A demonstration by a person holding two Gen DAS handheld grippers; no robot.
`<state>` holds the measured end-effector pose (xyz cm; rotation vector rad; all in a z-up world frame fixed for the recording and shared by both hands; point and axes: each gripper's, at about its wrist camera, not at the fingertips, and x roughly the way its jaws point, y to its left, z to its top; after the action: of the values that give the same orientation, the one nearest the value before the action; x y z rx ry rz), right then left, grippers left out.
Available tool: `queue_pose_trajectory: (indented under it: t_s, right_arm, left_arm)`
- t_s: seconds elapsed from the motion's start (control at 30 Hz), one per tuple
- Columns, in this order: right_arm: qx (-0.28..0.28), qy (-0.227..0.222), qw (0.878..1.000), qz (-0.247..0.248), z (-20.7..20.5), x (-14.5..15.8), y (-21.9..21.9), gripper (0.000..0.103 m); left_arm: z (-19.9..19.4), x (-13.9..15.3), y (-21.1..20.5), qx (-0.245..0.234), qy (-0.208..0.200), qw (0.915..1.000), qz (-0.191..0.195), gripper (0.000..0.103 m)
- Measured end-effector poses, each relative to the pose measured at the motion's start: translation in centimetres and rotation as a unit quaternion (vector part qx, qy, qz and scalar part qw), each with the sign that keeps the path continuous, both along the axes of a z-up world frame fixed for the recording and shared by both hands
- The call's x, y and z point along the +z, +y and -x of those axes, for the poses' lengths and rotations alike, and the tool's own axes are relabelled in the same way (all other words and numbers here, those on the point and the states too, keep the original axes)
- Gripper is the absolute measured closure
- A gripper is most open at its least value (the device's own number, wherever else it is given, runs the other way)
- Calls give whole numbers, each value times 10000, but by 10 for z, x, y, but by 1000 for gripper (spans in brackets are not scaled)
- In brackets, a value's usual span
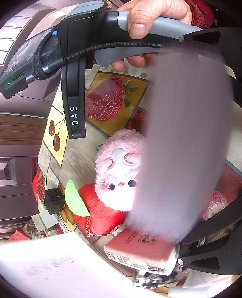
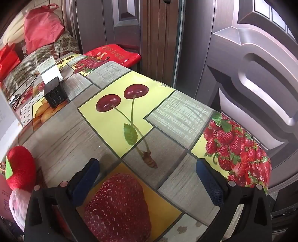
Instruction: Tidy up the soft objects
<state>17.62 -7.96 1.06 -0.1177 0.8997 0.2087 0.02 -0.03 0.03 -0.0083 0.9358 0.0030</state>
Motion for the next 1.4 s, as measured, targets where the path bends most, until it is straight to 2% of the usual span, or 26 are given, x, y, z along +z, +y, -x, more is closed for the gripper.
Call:
queue_pose_trajectory:
  t_s: [1.4]
  right_arm:
    - [3,-14,9999,-146,2,1,2,0]
  left_arm:
    - [0,0,0,0,1,10000,-1,1]
